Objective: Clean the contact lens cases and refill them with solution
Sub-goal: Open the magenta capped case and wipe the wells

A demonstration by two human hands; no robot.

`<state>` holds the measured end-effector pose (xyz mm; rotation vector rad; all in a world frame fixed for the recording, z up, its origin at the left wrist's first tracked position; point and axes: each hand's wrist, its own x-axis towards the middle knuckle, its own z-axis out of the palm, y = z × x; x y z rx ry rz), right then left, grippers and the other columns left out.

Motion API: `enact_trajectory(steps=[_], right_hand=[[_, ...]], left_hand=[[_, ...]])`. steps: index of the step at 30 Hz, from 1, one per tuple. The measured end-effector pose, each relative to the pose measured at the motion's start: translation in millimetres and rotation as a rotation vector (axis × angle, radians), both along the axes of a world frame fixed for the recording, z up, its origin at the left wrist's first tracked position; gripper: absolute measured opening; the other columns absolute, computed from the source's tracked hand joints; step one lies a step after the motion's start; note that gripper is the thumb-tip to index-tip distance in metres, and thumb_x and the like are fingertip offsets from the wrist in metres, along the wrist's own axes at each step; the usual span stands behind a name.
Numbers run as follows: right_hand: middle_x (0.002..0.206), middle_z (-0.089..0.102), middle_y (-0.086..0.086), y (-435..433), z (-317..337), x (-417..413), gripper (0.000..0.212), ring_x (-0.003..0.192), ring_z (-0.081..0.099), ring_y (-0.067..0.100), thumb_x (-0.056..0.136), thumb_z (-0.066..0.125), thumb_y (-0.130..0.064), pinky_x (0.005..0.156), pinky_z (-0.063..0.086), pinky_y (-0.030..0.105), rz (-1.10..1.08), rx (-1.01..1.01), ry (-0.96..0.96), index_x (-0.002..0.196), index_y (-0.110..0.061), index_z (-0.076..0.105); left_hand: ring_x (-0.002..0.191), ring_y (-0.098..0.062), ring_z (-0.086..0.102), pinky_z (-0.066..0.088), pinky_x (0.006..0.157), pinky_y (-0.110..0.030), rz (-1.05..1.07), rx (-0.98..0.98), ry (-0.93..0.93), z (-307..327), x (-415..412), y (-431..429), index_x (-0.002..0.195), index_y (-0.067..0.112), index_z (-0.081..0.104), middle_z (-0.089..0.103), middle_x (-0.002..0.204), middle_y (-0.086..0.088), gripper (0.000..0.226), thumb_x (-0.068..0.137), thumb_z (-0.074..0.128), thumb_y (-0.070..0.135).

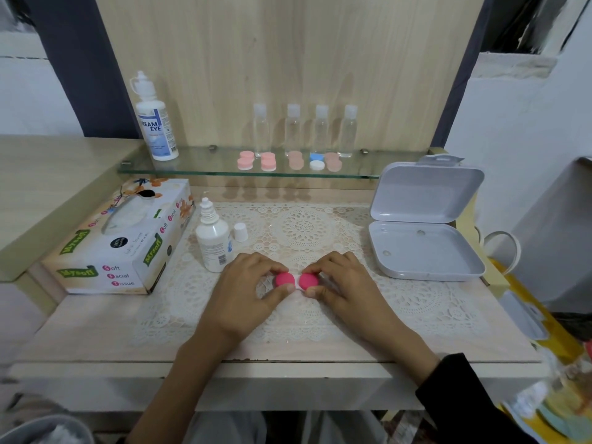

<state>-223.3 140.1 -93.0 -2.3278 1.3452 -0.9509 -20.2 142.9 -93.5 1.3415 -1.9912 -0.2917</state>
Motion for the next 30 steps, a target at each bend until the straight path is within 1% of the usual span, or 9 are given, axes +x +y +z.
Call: enact_trajectory(steps=[2,4,7,9,13,16,19,27,30], right_hand=[[0.098,0.056,-0.016,0.2,0.4,0.2,0.029,0.095,0.043,0.008,0.084,0.058,-0.045,0.085,0.039,0.029,-0.002,0.001,0.0,0.107,-0.028,0.066],[0.099,0.056,-0.016,0.5,0.9,0.6,0.03,0.095,0.043,0.008,0.084,0.058,-0.045,0.085,0.039,0.029,-0.002,0.006,-0.006,0.107,-0.027,0.066],[0.099,0.056,-0.016,0.7,1.0,0.3,0.027,0.095,0.044,0.009,0.085,0.06,-0.042,0.085,0.04,0.031,0.0,0.004,-0.011,0.106,-0.027,0.066],[0.099,0.057,-0.015,0.4,0.6,0.1,0.026,0.095,0.044,0.009,0.085,0.062,-0.041,0.084,0.04,0.031,0.001,0.004,-0.015,0.106,-0.027,0.066],[0.1,0.058,-0.014,-0.1,0.1,0.0,0.028,0.095,0.043,0.008,0.085,0.062,-0.043,0.084,0.039,0.03,0.001,0.003,-0.008,0.107,-0.026,0.066],[0.099,0.057,-0.015,0.4,0.1,-0.1,0.029,0.095,0.043,0.007,0.084,0.06,-0.045,0.084,0.038,0.027,0.0,0.002,-0.013,0.107,-0.027,0.066],[0.098,0.056,-0.016,1.0,0.3,0.3,0.027,0.095,0.043,0.006,0.085,0.061,-0.044,0.083,0.036,0.025,0.0,0.002,-0.016,0.106,-0.028,0.066],[0.1,0.056,-0.018,0.3,-0.8,-0.6,0.024,0.096,0.042,0.005,0.086,0.065,-0.04,0.083,0.036,0.025,-0.001,0.0,-0.005,0.106,-0.028,0.066],[0.1,0.056,-0.018,-0.1,-0.6,-0.3,0.026,0.095,0.042,0.005,0.084,0.063,-0.043,0.083,0.036,0.024,-0.003,-0.004,0.001,0.106,-0.028,0.066]], left_hand=[[0.1,-0.004,0.05,0.041,0.089,-0.026,0.006,-0.002,-0.014,0.9,-0.3,1.6,0.108,0.029,0.066,0.059,0.102,0.018,0.055,0.074,0.048,0.068],[0.105,-0.004,0.05,0.039,0.093,-0.027,-0.009,-0.014,-0.055,1.6,-0.4,3.0,0.116,0.029,0.063,0.058,0.109,0.017,0.054,0.078,0.048,0.063],[0.102,-0.006,0.051,0.041,0.093,-0.032,-0.032,-0.067,-0.101,0.5,0.9,3.2,0.112,0.031,0.065,0.06,0.104,0.017,0.041,0.08,0.047,0.047],[0.098,-0.007,0.052,0.042,0.09,-0.032,-0.019,-0.076,-0.092,-0.6,1.9,1.9,0.108,0.031,0.067,0.06,0.099,0.018,0.037,0.08,0.049,0.047],[0.099,-0.003,0.049,0.041,0.089,-0.025,-0.014,-0.048,-0.047,-1.8,2.3,0.8,0.11,0.03,0.067,0.058,0.099,0.018,0.043,0.079,0.051,0.056],[0.107,-0.005,0.048,0.038,0.095,-0.027,-0.07,-0.036,-0.084,-2.6,1.2,1.7,0.12,0.029,0.063,0.059,0.109,0.016,0.045,0.081,0.048,0.048],[0.104,-0.007,0.051,0.04,0.095,-0.031,-0.078,-0.057,-0.115,-4.1,1.9,0.9,0.117,0.029,0.064,0.061,0.107,0.015,0.042,0.081,0.047,0.041],[0.097,-0.002,0.047,0.036,0.086,-0.019,-0.015,-0.028,-0.058,1.0,0.3,0.5,0.103,0.029,0.066,0.057,0.096,0.021,0.047,0.074,0.048,0.062],[0.094,0.001,0.047,0.036,0.081,-0.014,-0.001,0.003,-0.012,2.7,-1.1,0.6,0.096,0.031,0.063,0.056,0.092,0.024,0.048,0.069,0.05,0.068]])
